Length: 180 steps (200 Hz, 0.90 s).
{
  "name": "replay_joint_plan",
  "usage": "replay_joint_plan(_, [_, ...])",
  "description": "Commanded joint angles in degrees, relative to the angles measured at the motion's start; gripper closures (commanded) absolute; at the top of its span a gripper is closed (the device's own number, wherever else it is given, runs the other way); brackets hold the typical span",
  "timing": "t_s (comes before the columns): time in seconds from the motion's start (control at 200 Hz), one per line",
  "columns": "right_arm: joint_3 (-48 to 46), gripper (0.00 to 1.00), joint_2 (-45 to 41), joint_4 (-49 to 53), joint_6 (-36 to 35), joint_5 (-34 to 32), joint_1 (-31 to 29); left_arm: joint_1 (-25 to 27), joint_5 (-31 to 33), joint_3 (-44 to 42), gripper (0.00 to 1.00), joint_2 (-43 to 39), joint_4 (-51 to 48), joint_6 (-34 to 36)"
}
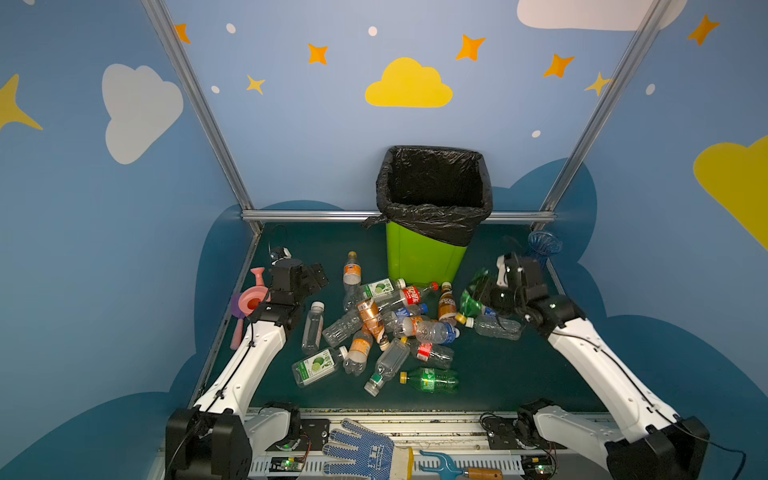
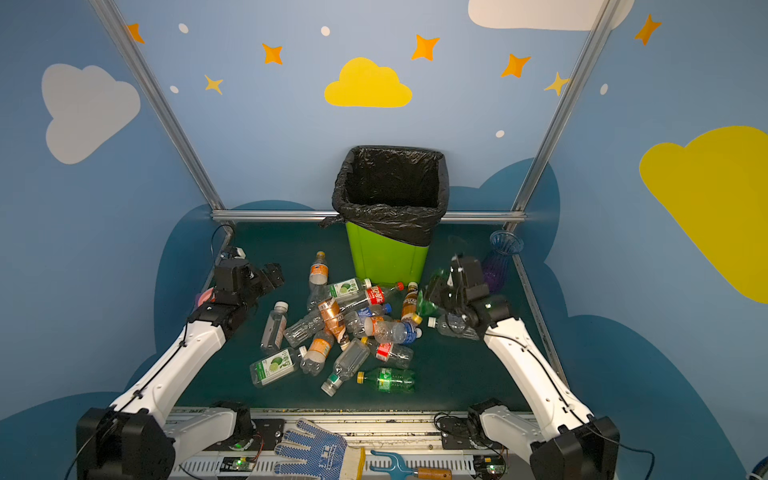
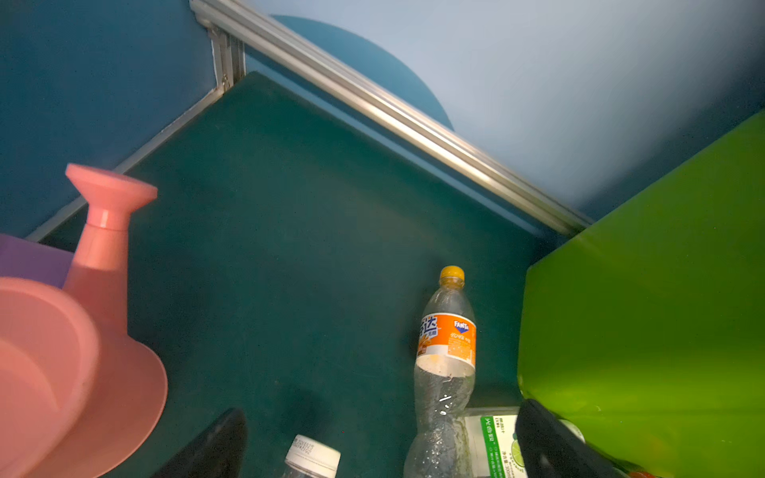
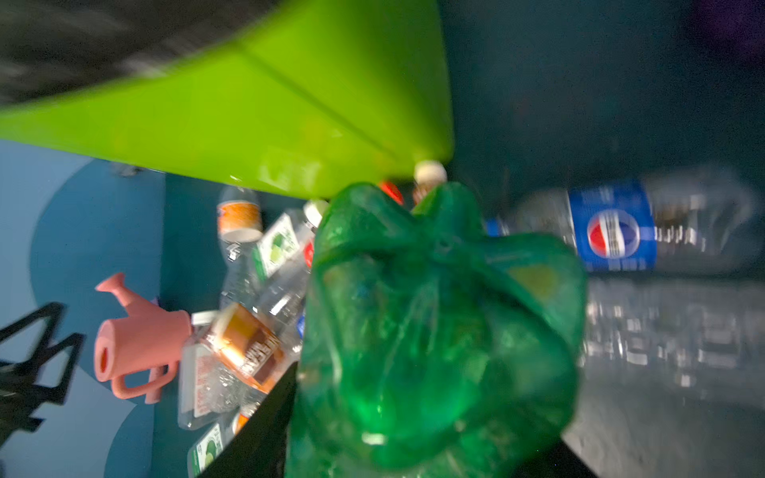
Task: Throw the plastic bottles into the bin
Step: 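Lift the green bottle with the right gripper over the bin and release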
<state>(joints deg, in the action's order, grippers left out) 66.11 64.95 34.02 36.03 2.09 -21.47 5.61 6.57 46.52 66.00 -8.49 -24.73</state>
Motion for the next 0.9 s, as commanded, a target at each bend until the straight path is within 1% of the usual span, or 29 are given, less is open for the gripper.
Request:
replay_joint_plan(0.0, [15.5,0.39,0.1,3.4,-15.4,-6.5,0.6,-0.5,0.3,1.2,0.00,0.6,-2.2,-0.9])
replay_joint_plan(0.095, [27.3,0.38,-0.5,-0.2,-20.3,-9.5,2.3,-0.8,0.6,0.9,0.00,0.2,-2.5,-1.0])
replay_joint_plan(0.17, [33.6,0.37,-1.6,-4.3,-22.8,-11.6,2.9,-0.9,1.0,0.3,0.00,-0.4,-2.5,-1.0])
replay_joint_plan(0.22, [35.0,0.36,-2.8,-8.4,-23.4,-12.6,3.0,-1.0,1.1,-0.2,0.00,-0.7,-2.5,-1.2])
replay_joint_plan(0.29, [33.8,0.36,-4.4,-15.4,-23.3,-12.6,3.0,-1.1,0.8,-0.8,0.00,-0.8,-2.1,-1.6])
replay_joint_plan(0.35, [33.4,0.35,-4.0,-18.7,-22.5,-12.4,3.0,-1.1,0.3,-0.9,0.00,-0.6,-2.0,-2.0])
replay_joint_plan(0.395, [33.8,0.34,-2.2,-20.0,-21.5,-11.8,3.1,-1.1,-0.1,-0.8,0.00,-0.3,-1.8,-2.2])
replay_joint_plan(0.446, [34.6,0.33,1.0,-20.7,-19.8,-9.7,3.1,-1.1,-0.7,-0.9,0.00,0.0,-1.6,-2.5])
replay_joint_plan(0.491, [36.4,0.33,5.7,-20.7,-17.8,-6.5,3.1,-1.1,-1.2,-1.0,0.00,0.3,-1.1,-2.8])
replay_joint_plan(0.536, [40.2,0.33,12.2,-18.6,-15.7,-2.1,3.2,-1.1,-1.4,-1.0,0.00,0.5,-0.9,-3.1])
replay_joint_plan(0.571, [45.8,0.32,17.8,-15.3,-14.3,2.5,3.2,-1.1,-1.5,-1.1,0.00,0.7,-0.5,-3.5])
replay_joint_plan(0.606, [53.1,0.30,25.4,-10.3,-14.2,7.9,3.0,-1.2,-1.9,-1.1,0.00,0.9,0.0,-3.8])
replay_joint_plan(0.641, [63.0,0.22,31.9,-3.2,-14.9,10.7,3.0,-1.2,-2.3,-1.1,0.00,1.0,0.2,-3.8])
replay_joint_plan(0.681, [75.2,0.14,39.3,5.7,-16.0,10.8,2.7,-1.2,-2.9,-0.8,0.00,1.1,-0.1,-3.6])
replay_joint_plan(0.716, [84.9,0.09,43.6,11.7,-17.2,9.7,2.7,-1.3,-3.2,-0.5,0.00,1.0,-0.8,-3.2])
replay_joint_plan(0.741, [89.9,0.04,45.4,14.1,-17.4,8.0,2.7,-1.3,-3.2,-0.3,0.00,0.9,-1.5,-2.9])
replay_joint_plan(0.771, [93.4,0.02,46.1,15.3,-17.8,6.3,2.7,-1.3,-3.2,0.0,0.00,0.5,-2.3,-2.6])
replay_joint_plan(0.806, [93.8,0.02,44.9,14.2,-17.8,4.8,2.8,-1.3,-3.0,0.0,0.00,0.1,-3.0,-2.5])
replay_joint_plan(0.831, [91.8,0.02,42.9,12.0,-17.9,4.0,2.7,-1.4,-2.8,-0.2,0.00,-0.4,-3.4,-2.5])
replay_joint_plan(0.861, [87.4,0.02,39.5,8.4,-18.1,3.5,2.7,-1.3,-2.7,-0.5,0.00,-1.0,-3.3,-2.6])
replay_joint_plan(0.896, [79.7,0.02,34.5,3.0,-18.0,3.1,2.7,-1.4,-2.8,-1.1,0.00,-1.6,-2.8,-2.6])
